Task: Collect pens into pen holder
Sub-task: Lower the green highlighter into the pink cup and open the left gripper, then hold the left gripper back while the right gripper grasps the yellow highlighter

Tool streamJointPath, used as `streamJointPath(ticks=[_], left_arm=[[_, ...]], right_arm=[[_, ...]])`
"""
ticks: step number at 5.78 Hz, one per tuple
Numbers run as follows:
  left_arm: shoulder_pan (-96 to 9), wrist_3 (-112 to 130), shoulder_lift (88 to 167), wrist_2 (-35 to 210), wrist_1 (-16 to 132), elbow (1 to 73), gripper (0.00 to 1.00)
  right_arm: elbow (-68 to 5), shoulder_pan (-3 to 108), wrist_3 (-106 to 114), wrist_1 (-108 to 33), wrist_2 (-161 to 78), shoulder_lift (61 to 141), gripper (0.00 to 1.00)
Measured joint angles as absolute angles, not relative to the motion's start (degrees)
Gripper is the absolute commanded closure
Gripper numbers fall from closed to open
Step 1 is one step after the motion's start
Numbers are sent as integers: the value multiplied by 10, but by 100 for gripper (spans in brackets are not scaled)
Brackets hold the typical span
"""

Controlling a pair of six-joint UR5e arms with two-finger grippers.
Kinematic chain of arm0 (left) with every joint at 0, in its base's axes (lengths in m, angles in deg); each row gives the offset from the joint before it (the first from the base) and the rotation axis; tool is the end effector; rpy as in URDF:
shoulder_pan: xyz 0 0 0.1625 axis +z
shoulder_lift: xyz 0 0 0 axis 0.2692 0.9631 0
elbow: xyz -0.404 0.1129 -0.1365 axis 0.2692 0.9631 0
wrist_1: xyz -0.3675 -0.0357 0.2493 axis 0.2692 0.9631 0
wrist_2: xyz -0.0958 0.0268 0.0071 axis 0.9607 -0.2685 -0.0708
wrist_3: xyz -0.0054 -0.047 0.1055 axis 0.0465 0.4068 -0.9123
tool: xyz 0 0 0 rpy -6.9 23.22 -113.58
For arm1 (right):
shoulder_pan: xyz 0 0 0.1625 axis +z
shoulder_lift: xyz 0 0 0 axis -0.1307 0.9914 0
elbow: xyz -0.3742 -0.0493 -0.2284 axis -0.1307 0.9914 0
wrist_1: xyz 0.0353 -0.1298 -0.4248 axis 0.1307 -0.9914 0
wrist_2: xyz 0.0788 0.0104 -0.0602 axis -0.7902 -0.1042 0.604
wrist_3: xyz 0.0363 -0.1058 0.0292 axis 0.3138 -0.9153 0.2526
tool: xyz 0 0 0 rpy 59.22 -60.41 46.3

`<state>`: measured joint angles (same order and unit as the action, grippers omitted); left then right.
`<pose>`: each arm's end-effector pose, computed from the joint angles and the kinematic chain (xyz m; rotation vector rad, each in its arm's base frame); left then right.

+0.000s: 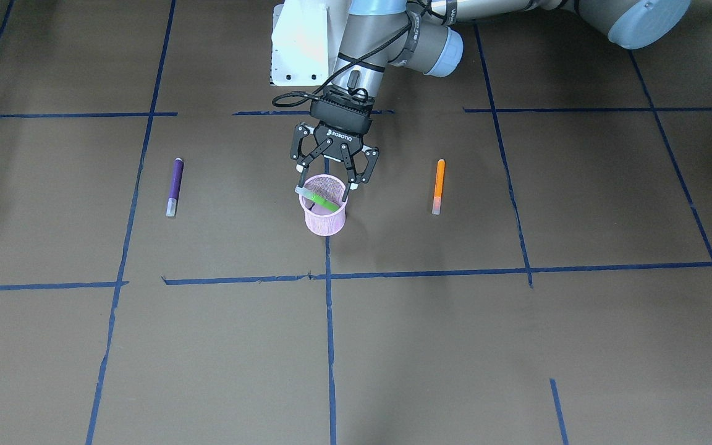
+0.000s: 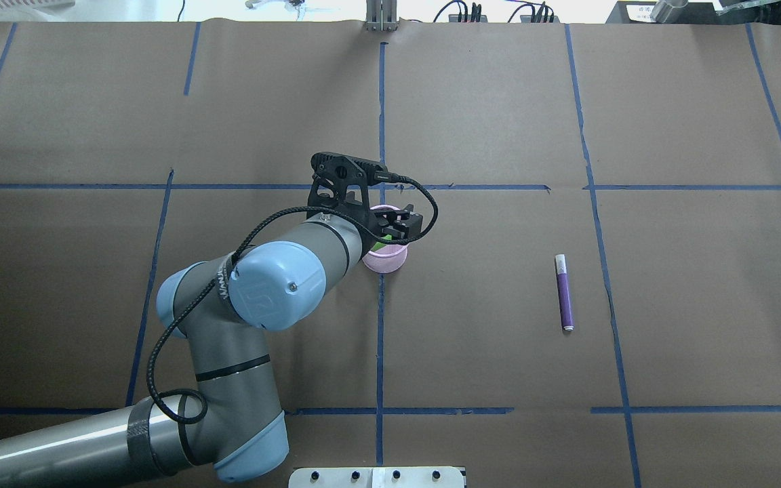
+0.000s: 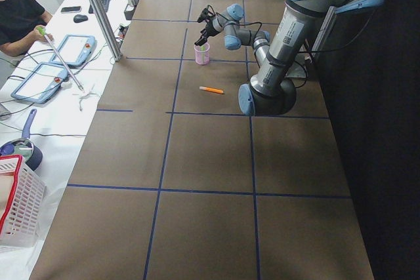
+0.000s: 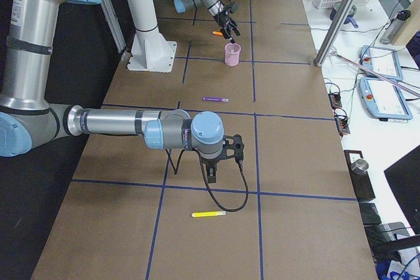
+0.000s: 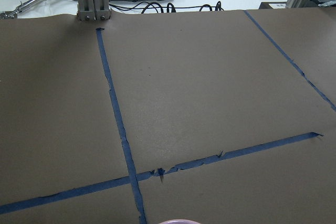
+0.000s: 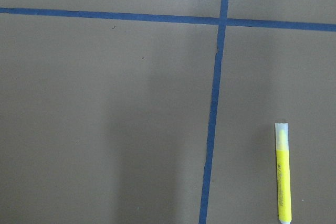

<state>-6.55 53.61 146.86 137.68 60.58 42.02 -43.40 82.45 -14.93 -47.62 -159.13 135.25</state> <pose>0.5950 -0.4260 0.1421 0.8123 1.0134 -0.0794 0.0436 -0.4218 0.6534 0.0724 -0.8826 -0.0644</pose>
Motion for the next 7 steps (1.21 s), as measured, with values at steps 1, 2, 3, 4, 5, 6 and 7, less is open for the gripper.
streamJointPath(ticks=[1, 2, 3, 4, 5, 6, 7], left_arm=[[-86, 538, 1466, 1403, 586, 437, 0], [-118, 541, 1457, 1457, 549, 462, 0], [-147, 561, 1438, 1509, 528, 478, 0], [-163, 596, 1407, 1536, 523, 495, 0], [-171, 617, 1378, 1545, 522, 514, 0], [-185, 623, 1364, 1562, 523, 525, 0], [-200, 623, 1359, 1590, 524, 528, 0]], right_arm=[[-416, 824, -151, -477, -1589, 1346, 2], [-383, 816, -156, -480, -1582, 1329, 2], [-332, 803, -167, -482, -1573, 1298, 2], [-257, 794, -197, -483, -1571, 1258, 3], [-180, 790, -229, -484, -1572, 1222, 4], [-130, 789, -232, -484, -1572, 1203, 12], [-104, 787, -200, -482, -1569, 1195, 12]])
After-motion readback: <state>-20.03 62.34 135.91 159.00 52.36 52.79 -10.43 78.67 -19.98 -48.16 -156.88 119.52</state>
